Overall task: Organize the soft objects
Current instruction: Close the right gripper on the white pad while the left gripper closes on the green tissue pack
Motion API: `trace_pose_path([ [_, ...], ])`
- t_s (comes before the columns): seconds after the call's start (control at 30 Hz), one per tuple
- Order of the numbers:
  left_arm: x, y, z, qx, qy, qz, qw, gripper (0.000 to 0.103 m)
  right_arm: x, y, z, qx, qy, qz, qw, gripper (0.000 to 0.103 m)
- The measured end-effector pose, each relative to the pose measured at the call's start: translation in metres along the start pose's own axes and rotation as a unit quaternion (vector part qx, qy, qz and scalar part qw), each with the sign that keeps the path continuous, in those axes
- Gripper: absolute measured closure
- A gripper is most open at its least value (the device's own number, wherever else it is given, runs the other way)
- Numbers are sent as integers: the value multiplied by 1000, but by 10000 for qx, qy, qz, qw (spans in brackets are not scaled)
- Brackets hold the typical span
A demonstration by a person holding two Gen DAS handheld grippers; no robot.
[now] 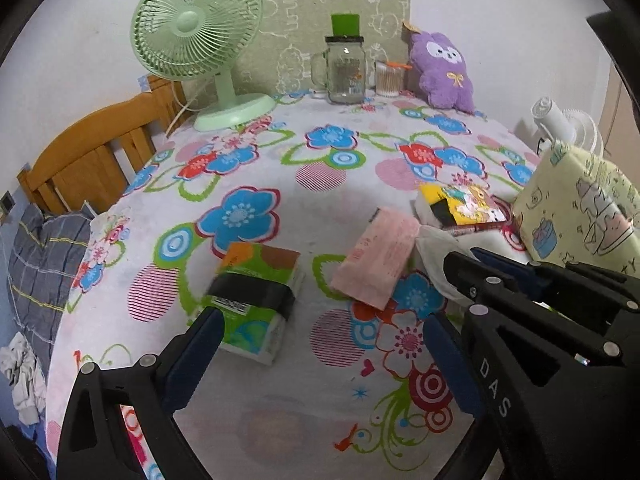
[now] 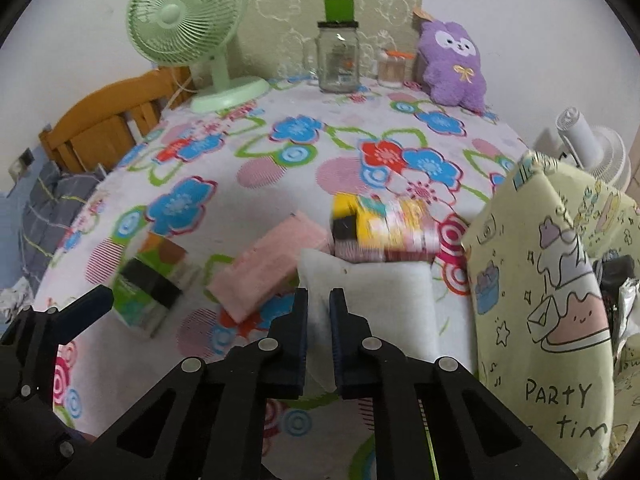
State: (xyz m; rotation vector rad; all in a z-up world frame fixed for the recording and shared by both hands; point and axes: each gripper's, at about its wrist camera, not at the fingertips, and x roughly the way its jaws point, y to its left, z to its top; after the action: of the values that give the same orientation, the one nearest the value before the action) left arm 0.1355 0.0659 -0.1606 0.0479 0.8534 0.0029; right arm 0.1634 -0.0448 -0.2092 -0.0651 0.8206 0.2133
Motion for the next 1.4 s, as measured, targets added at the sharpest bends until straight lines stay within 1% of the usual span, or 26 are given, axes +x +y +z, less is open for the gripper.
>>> trace_pose_path([
  [0.1, -2, 8, 2, -76, -63, 51, 9999, 3, -5, 7, 3, -40, -64, 79, 9999, 91],
  [0.27, 7, 23, 5, -129, -52, 288, 9995, 3, -6, 19, 7, -116, -86, 177, 9997, 91],
  [0.4, 17, 31, 8, -173, -20, 318, 9993, 3, -2, 25, 9, -141, -76, 173, 9997, 91],
  [0.53, 27, 34, 9, -178, 61, 238, 9995, 3, 6, 28, 11, -134, -3, 142, 9998, 91],
  [0.63, 34, 37, 8, -203, 171, 54, 9996, 3, 11, 31, 10, -153, 60, 137, 9998, 91],
  [0.73, 36, 39, 7, -241, 191, 60, 9995, 3, 15, 33, 11, -167, 102, 112, 9997, 91],
  [0.83, 40, 40, 6, -273, 268, -69, 9992, 3, 18, 34, 11, -176, 129, 102, 9997, 91],
  [0.9, 44, 40, 4, -306, 378, -218, 9986, 10, 19, 35, 10, -188, 146, 97, 9997, 91],
  [0.97, 43, 41, 3, -316, 369, -211, 9986, 14, 20, 36, 9, -215, 147, 88, 9996, 91],
  [1.03, 42, 41, 2, -306, 364, -191, 9987, 15, 20, 36, 9, -219, 154, 97, 9996, 91],
  [1.23, 37, 42, 0, -312, 305, -186, 9989, 27, 19, 37, 7, -222, 165, 101, 9996, 91],
  [1.3, 35, 42, -2, -366, 250, -140, 9989, 35, 19, 37, 6, -221, 162, 102, 9996, 91],
  [1.33, 35, 43, -2, -386, 230, -134, 9989, 42, 19, 38, 7, -218, 166, 106, 9996, 91],
  [1.4, 33, 43, -3, -415, 223, -140, 9988, 44, 18, 37, 6, -215, 162, 121, 9996, 91],
])
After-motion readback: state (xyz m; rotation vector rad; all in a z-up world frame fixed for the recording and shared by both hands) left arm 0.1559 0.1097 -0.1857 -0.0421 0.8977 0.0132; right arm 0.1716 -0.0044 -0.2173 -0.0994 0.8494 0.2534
